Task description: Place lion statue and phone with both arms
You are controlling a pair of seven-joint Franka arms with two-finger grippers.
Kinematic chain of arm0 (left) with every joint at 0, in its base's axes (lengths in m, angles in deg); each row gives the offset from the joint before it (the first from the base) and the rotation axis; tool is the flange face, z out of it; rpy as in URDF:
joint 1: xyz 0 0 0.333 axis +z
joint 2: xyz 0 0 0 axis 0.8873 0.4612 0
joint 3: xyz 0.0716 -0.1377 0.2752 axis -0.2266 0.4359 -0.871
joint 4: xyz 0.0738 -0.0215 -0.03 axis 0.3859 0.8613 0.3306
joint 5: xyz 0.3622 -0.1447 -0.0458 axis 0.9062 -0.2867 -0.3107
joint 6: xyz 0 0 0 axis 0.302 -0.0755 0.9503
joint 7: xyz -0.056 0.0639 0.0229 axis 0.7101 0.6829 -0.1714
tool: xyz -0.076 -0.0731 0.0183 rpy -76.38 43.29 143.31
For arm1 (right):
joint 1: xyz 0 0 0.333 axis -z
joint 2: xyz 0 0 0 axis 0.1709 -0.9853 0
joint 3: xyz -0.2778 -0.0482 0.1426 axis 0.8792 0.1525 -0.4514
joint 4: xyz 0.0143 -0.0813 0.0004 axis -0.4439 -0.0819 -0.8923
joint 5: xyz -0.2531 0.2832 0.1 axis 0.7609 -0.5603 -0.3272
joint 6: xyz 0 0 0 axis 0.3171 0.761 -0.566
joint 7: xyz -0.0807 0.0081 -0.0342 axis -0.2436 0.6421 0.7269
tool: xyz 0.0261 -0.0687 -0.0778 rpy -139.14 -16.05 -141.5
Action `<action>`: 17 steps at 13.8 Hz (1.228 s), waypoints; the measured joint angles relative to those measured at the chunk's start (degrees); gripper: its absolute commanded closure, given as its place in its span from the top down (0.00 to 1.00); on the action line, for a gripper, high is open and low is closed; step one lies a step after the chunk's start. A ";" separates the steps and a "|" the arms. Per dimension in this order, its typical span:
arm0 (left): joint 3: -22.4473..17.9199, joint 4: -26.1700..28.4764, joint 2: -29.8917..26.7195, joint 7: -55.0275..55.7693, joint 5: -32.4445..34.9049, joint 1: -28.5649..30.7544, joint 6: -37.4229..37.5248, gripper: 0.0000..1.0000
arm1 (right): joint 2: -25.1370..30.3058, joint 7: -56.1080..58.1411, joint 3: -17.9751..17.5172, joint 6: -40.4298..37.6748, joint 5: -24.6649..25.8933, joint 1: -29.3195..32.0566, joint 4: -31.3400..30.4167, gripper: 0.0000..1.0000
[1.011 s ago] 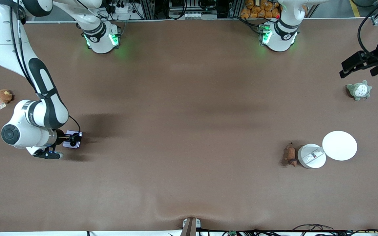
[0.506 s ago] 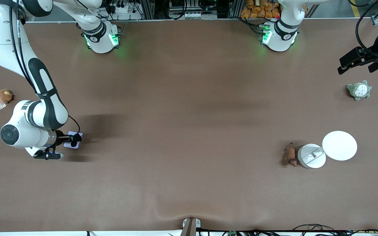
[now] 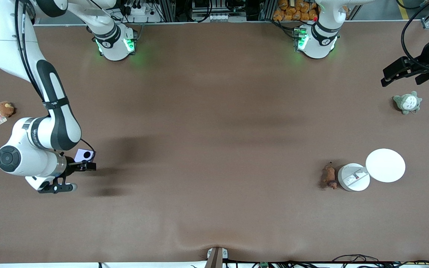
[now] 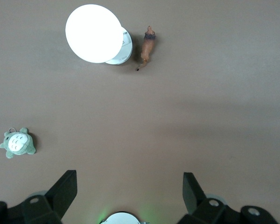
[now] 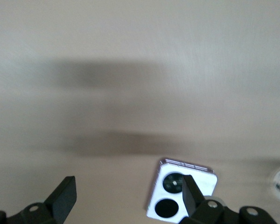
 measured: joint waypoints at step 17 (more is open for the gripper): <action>1.67 -0.18 -3.82 0.31 0.01 0.39 3.48 1.00 | 21.02 -6.52 -3.12 -46.35 0.13 -0.30 25.72 1.00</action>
